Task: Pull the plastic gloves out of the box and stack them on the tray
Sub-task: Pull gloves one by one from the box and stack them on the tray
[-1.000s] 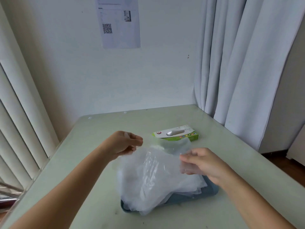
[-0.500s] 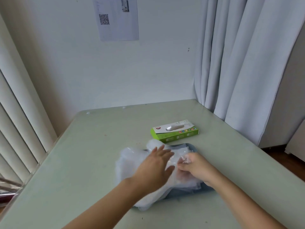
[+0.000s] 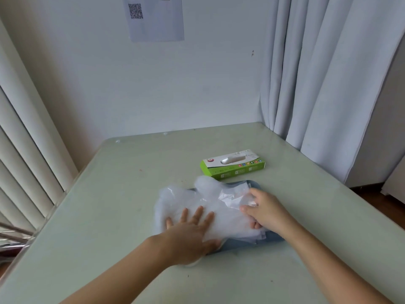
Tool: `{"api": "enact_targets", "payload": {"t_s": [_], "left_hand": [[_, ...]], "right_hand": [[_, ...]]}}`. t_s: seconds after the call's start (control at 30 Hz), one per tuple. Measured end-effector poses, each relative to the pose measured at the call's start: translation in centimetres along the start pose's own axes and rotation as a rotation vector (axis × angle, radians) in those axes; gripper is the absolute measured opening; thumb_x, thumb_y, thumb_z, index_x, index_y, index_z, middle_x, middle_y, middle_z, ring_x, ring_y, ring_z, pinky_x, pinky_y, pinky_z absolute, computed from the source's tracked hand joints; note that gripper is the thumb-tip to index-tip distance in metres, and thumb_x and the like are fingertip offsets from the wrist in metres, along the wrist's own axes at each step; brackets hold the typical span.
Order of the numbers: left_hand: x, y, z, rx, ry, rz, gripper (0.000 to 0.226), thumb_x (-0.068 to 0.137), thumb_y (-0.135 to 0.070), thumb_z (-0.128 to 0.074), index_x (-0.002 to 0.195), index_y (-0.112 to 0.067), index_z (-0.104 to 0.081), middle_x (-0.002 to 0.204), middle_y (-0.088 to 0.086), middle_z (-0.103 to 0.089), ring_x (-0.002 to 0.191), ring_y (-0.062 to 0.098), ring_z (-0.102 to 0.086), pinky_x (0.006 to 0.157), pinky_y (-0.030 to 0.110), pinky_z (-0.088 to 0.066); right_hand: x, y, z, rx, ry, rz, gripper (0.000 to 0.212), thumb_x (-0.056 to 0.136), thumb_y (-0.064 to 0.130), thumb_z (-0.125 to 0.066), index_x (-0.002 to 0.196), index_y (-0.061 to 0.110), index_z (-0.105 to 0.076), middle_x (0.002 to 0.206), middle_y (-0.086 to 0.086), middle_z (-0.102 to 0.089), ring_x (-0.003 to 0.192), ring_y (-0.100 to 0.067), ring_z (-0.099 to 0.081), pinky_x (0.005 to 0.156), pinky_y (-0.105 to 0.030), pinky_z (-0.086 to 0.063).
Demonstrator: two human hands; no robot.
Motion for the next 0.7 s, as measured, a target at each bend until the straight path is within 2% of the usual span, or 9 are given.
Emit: {"api": "enact_targets", "payload": {"t_s": [0.07, 0.13, 0.2, 0.3, 0.37, 0.47, 0.57, 0.63, 0.7], "left_hand": [[-0.3, 0.1, -0.2, -0.002, 0.022, -0.002, 0.07, 0.094, -0.064, -0.016, 0.148, -0.036, 0.019, 0.157, -0.006, 0.024, 0.145, 0.027, 0.018, 0.114, 0.06, 0.003], [-0.3, -0.1, -0.4, -0.001, 0.032, -0.005, 0.066, 0.096, -0.06, -0.012, 0.147, -0.035, 0.021, 0.156, -0.005, 0.027, 0.145, 0.029, 0.02, 0.113, 0.061, 0.002], [-0.2, -0.3, -0.4, -0.019, 0.028, -0.007, 0.061, 0.098, -0.055, -0.01, 0.147, -0.037, 0.021, 0.156, -0.005, 0.027, 0.144, 0.029, 0.021, 0.113, 0.061, 0.003], [-0.3, 0.0, -0.2, -0.049, 0.023, -0.005, 0.055, 0.101, -0.051, -0.01, 0.146, -0.042, 0.019, 0.157, -0.008, 0.025, 0.145, 0.029, 0.02, 0.113, 0.062, 0.003], [-0.5, 0.3, -0.2, -0.046, 0.028, 0.002, 0.053, 0.101, -0.049, -0.01, 0.146, -0.044, 0.018, 0.157, -0.008, 0.023, 0.145, 0.031, 0.019, 0.113, 0.061, 0.003], [-0.9, 0.6, -0.5, -0.009, 0.037, 0.029, 0.056, 0.101, -0.048, -0.013, 0.146, -0.042, 0.021, 0.157, -0.003, 0.024, 0.144, 0.036, 0.018, 0.115, 0.057, 0.004], [-1.5, 0.9, -0.1, 0.055, 0.064, 0.026, 0.063, 0.102, -0.048, -0.022, 0.148, -0.034, 0.019, 0.159, 0.004, 0.02, 0.145, 0.038, 0.009, 0.116, 0.048, 0.001], [-2.1, 1.4, 1.4, 0.056, 0.089, 0.018, 0.071, 0.098, -0.049, -0.038, 0.152, -0.032, 0.005, 0.161, 0.002, 0.003, 0.146, 0.03, -0.014, 0.115, 0.037, -0.015], [-2.3, 2.5, 3.6, -0.001, 0.087, 0.047, 0.072, 0.09, -0.053, -0.053, 0.151, -0.031, -0.021, 0.155, -0.004, -0.026, 0.137, 0.019, -0.035, 0.108, 0.029, -0.028]], "right_hand": [[-0.5, 1.7, 2.6, -0.318, -0.269, 0.169, 0.041, 0.083, 0.022, -0.07, 0.121, 0.015, -0.056, 0.101, -0.002, -0.052, 0.087, -0.023, -0.059, 0.072, -0.028, -0.045], [-2.2, 5.3, 3.2, -0.379, -0.453, 0.512, 0.039, 0.083, 0.018, -0.068, 0.12, 0.014, -0.06, 0.115, -0.005, -0.052, 0.106, -0.023, -0.052, 0.087, -0.031, -0.044], [-2.7, 7.1, 0.7, -0.348, -0.285, 0.752, 0.038, 0.088, 0.013, -0.055, 0.126, 0.014, -0.059, 0.137, -0.001, -0.048, 0.129, -0.013, -0.039, 0.105, -0.021, -0.031], [-2.0, 5.0, -5.6, -0.417, 0.224, 0.651, 0.047, 0.102, 0.03, -0.04, 0.148, 0.029, -0.03, 0.158, 0.011, -0.009, 0.146, -0.006, 0.004, 0.115, -0.019, 0.001], [-1.3, 2.3, -6.9, -0.6, 0.362, 0.477, 0.063, 0.096, 0.056, -0.031, 0.151, 0.037, -0.009, 0.16, 0.01, 0.008, 0.146, -0.011, 0.015, 0.114, -0.026, 0.01], [-0.8, 1.1, -5.7, -0.724, 0.362, 0.37, 0.093, 0.069, 0.083, -0.014, 0.15, 0.042, 0.003, 0.158, 0.008, 0.018, 0.145, -0.02, 0.021, 0.116, -0.036, 0.012], [-0.9, 0.4, -5.0, -0.727, 0.379, 0.318, 0.091, 0.074, 0.082, -0.025, 0.149, 0.042, 0.006, 0.157, 0.008, 0.024, 0.144, -0.021, 0.024, 0.118, -0.038, 0.011], [-0.9, 0.1, -4.8, -0.716, 0.392, 0.299, 0.095, 0.071, 0.085, -0.027, 0.15, 0.042, 0.005, 0.157, 0.008, 0.022, 0.144, -0.021, 0.023, 0.118, -0.037, 0.008], [-0.7, 0.9, -4.5, -0.723, 0.366, 0.346, 0.112, 0.054, 0.094, -0.018, 0.151, 0.039, -0.009, 0.161, 0.006, 0.005, 0.148, -0.023, 0.008, 0.12, -0.038, 0.0]]}}
Point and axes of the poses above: each hand's wrist, its own x-axis towards the middle knuckle, its own z-axis out of the back of the hand, y = z × x, the point moved 10 cm from there along x, towards the middle knuckle
